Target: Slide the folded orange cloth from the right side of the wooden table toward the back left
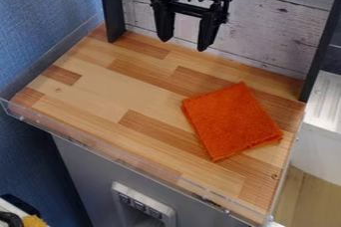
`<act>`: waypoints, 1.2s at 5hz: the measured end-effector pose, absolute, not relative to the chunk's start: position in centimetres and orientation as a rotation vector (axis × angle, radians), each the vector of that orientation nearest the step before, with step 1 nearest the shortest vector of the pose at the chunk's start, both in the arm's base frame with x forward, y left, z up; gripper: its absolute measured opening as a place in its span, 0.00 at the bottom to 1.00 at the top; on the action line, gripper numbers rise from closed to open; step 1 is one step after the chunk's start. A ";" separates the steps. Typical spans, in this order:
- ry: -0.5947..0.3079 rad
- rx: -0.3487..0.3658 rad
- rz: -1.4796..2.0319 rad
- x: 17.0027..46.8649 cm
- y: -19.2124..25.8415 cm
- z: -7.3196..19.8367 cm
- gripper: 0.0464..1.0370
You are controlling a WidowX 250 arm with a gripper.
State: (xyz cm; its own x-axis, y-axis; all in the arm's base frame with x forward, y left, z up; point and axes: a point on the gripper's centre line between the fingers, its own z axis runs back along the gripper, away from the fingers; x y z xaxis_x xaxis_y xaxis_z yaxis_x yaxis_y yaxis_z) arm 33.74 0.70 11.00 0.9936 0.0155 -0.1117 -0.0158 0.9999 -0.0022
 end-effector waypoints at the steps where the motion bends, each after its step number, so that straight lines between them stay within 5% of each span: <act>1: 0.127 -0.001 0.050 33.2 0.2 10.1 0.96; 6: -0.067 0.012 0.328 32.4 -6.7 10.1 0.96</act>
State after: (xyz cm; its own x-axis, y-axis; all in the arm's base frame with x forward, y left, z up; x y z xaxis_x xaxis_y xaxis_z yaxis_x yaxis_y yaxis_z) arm 32.36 -6.73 10.08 0.9445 0.3215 0.0675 -0.3223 0.9466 0.0011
